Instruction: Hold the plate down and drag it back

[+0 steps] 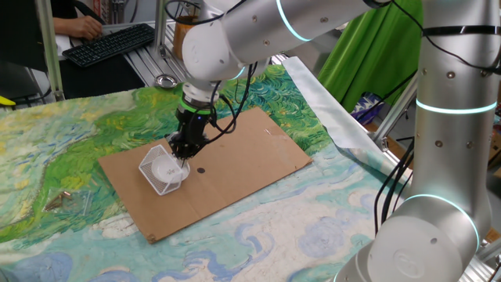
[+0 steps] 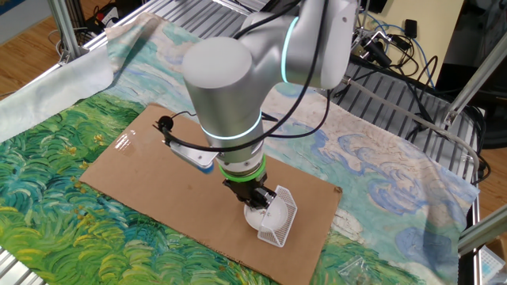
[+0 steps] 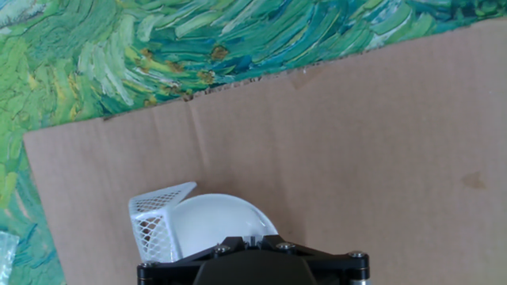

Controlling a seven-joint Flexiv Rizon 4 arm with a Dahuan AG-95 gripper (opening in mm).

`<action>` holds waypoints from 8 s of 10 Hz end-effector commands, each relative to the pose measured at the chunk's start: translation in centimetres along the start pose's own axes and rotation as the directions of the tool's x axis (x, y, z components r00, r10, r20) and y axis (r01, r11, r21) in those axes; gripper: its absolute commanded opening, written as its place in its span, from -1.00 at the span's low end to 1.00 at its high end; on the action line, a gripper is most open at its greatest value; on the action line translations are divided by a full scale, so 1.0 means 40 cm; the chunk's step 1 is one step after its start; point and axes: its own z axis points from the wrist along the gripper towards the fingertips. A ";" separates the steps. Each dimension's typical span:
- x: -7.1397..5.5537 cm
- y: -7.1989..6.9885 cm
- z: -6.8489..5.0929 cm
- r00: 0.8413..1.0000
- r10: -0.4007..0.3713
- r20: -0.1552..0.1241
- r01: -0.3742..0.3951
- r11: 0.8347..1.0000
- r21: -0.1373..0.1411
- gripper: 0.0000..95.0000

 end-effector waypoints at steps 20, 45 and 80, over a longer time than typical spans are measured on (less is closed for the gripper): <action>-0.025 -0.044 -0.023 1.000 -0.012 0.005 0.012 0.998 0.063 -1.00; -0.017 -0.051 -0.013 1.000 -0.019 0.007 0.018 0.988 0.153 -1.00; -0.014 -0.083 -0.023 0.995 0.087 0.038 -0.092 0.983 0.158 -0.20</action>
